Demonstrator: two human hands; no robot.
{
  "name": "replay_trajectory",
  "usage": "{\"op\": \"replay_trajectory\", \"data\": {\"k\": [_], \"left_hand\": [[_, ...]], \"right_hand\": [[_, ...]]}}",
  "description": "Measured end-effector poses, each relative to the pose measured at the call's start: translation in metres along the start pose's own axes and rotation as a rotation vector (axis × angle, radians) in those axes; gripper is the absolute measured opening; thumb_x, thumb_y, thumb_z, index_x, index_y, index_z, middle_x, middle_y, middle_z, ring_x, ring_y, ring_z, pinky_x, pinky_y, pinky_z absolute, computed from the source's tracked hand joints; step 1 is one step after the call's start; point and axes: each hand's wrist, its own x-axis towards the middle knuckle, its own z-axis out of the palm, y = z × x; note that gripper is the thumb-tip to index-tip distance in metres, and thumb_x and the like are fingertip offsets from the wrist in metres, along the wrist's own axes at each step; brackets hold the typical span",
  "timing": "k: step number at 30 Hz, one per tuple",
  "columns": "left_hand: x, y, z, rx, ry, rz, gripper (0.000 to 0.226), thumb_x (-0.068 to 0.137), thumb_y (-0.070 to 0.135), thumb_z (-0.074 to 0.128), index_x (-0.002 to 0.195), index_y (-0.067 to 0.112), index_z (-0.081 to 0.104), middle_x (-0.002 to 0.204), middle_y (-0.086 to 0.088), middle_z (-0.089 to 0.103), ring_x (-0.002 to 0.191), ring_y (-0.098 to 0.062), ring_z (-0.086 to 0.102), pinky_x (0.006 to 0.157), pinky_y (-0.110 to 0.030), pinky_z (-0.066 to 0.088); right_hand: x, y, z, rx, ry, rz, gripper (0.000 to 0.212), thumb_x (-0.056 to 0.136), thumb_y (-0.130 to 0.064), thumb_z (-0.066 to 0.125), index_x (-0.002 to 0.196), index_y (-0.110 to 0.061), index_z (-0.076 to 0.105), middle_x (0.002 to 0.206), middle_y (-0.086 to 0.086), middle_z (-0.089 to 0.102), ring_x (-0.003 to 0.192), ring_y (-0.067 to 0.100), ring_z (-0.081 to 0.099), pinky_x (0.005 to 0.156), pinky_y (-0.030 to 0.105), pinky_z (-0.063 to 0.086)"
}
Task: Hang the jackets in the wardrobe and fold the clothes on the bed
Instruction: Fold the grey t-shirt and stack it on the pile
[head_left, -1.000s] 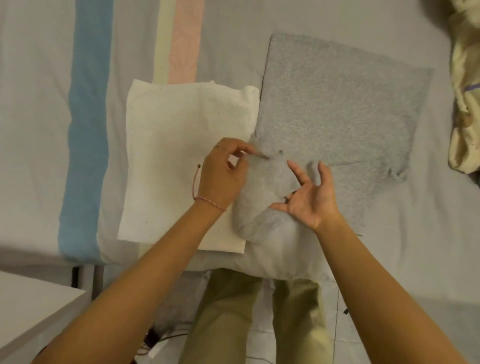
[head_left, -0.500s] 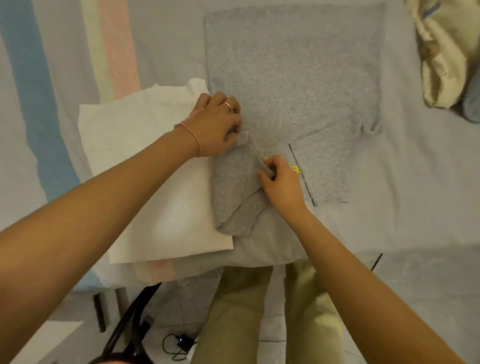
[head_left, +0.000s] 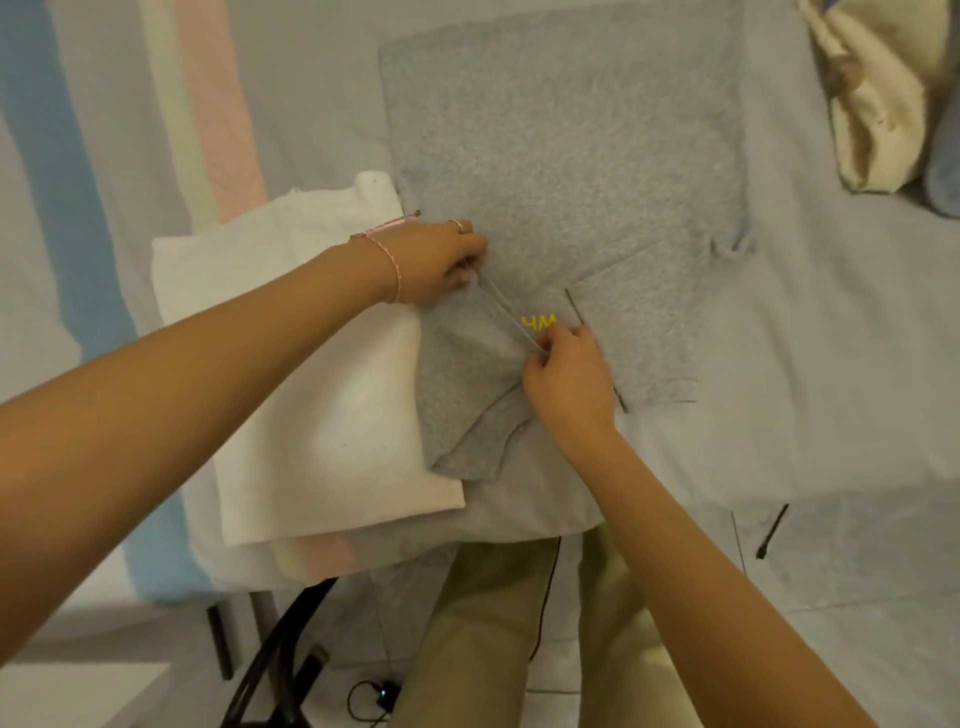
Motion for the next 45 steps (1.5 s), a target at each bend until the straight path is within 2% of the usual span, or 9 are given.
{"op": "replay_trajectory", "data": {"k": [7,18,23,26,30,34,37,41,45], "left_hand": [[0.009,-0.001,0.008,0.175,0.184,0.067,0.015,0.095,0.018,0.044,0.102,0.013,0.056,0.108,-0.005,0.058,0.105,-0.026,0.049,0.087,-0.035,0.03],[0.007,0.002,0.026,0.268,0.435,0.103,0.014,0.074,0.0,0.056,0.084,0.01,0.058,0.082,-0.01,0.062,0.079,-0.029,0.059,0.075,-0.036,0.039],[-0.008,0.02,0.037,0.224,0.573,0.174,0.029,0.069,0.004,0.053,0.097,0.009,0.061,0.108,-0.013,0.064,0.1,-0.029,0.057,0.089,-0.036,0.029],[-0.032,0.037,0.067,0.296,0.385,0.314,0.056,0.072,0.025,0.041,0.123,0.007,0.056,0.132,-0.014,0.054,0.124,-0.031,0.048,0.106,-0.043,0.027],[-0.073,0.026,0.108,0.343,0.214,0.233,0.076,0.075,0.036,0.035,0.146,0.009,0.029,0.151,-0.013,0.029,0.138,-0.036,0.028,0.113,-0.052,0.016],[-0.096,0.03,0.115,0.325,0.165,0.158,0.097,0.072,0.069,0.038,0.148,0.012,0.021,0.153,-0.019,0.019,0.141,-0.039,0.014,0.112,-0.057,0.005],[-0.107,0.043,0.125,0.341,0.119,0.216,0.113,0.061,0.076,0.051,0.147,0.008,0.022,0.152,-0.021,0.021,0.14,-0.039,0.017,0.113,-0.053,0.003],[-0.103,0.049,0.123,0.331,0.2,0.227,0.086,0.053,0.037,0.084,0.125,0.001,0.055,0.131,-0.023,0.052,0.118,-0.037,0.054,0.105,-0.049,0.035],[-0.095,0.049,0.12,0.351,0.398,0.306,0.031,0.076,0.009,0.051,0.1,0.005,0.071,0.111,-0.018,0.067,0.096,-0.033,0.067,0.086,-0.055,0.048]], "right_hand": [[0.018,0.01,0.002,0.074,0.016,-0.014,0.032,0.089,-0.041,0.058,0.074,-0.014,0.055,0.089,0.017,0.06,0.084,0.032,0.057,0.062,0.031,0.027],[0.02,0.028,0.006,0.223,0.109,-0.215,0.021,0.085,-0.015,0.063,0.069,-0.01,0.05,0.067,0.003,0.049,0.064,0.018,0.044,0.058,0.027,0.023],[0.019,0.023,0.006,0.239,0.082,-0.178,0.027,0.083,-0.023,0.068,0.102,-0.013,0.051,0.088,0.003,0.055,0.075,0.02,0.054,0.064,0.034,0.043],[0.006,0.024,0.014,-0.082,0.197,-0.308,0.049,0.081,-0.019,0.07,0.125,-0.01,0.05,0.124,0.014,0.05,0.098,0.029,0.057,0.069,0.038,0.046],[0.001,0.048,0.015,-0.587,0.19,-0.585,0.066,0.081,-0.031,0.061,0.142,-0.015,0.043,0.147,0.014,0.04,0.134,0.035,0.034,0.107,0.046,0.019],[-0.001,0.075,-0.03,-0.529,0.083,-0.721,0.081,0.08,-0.051,0.049,0.15,-0.02,0.023,0.157,0.007,0.02,0.144,0.029,0.013,0.117,0.04,0.002],[-0.006,0.111,-0.056,-0.658,-0.016,-0.726,0.086,0.078,-0.053,0.045,0.152,-0.023,0.014,0.157,0.004,0.021,0.144,0.025,0.015,0.116,0.04,0.007],[-0.004,0.147,-0.079,-0.695,-0.034,-0.66,0.066,0.089,-0.04,0.041,0.15,-0.024,0.021,0.153,0.001,0.031,0.139,0.021,0.028,0.113,0.04,0.017],[0.006,0.134,-0.082,-0.727,0.016,-0.73,0.061,0.084,-0.015,0.048,0.144,-0.021,0.037,0.148,0.004,0.042,0.132,0.025,0.043,0.109,0.042,0.024]]}}
